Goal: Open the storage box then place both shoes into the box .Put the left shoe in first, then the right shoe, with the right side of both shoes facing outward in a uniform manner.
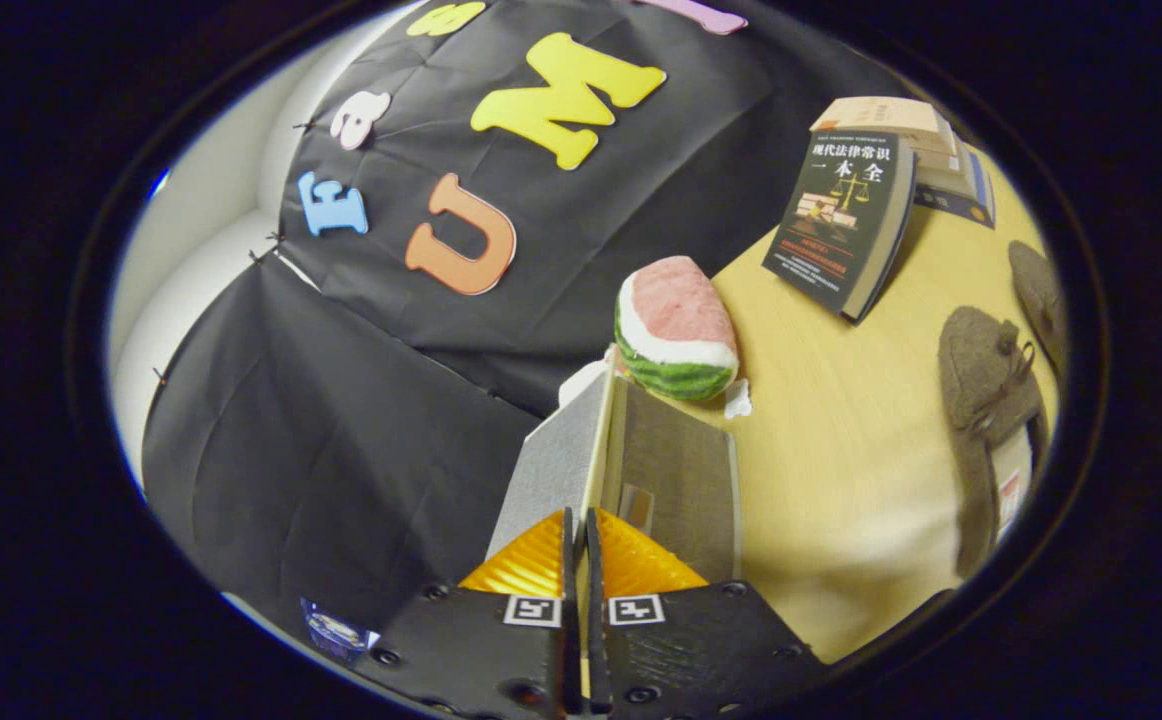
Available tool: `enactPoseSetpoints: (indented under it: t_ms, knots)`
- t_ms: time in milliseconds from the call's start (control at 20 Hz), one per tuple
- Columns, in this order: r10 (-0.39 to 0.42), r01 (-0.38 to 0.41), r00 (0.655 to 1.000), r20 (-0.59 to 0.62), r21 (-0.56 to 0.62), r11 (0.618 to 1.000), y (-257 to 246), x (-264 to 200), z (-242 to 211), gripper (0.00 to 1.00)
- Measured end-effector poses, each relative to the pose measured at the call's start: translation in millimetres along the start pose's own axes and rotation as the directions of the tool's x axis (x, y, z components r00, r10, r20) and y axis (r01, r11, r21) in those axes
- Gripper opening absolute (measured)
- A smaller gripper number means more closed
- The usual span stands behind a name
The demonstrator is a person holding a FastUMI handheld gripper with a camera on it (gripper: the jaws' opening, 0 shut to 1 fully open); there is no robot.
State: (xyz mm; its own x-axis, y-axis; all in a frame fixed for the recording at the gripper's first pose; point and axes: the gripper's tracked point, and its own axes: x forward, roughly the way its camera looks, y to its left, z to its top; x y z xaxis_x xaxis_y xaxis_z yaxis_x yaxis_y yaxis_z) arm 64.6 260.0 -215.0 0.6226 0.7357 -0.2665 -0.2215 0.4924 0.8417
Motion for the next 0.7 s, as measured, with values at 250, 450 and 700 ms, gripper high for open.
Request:
enactPoseSetpoints:
  t_ms: [250, 450, 700]
  knots:
    - [0.054, -0.054, 0.999, 0.007, -0.061, 0.997, 45, -1, 13, 0.00]
    - [0.137, -0.134, 0.991, 0.014, -0.134, 0.982, 114, 4, 26, 0.00]
    - [0.208, -0.210, 0.977, -0.039, -0.293, 0.933, 192, 41, 10, 0.00]
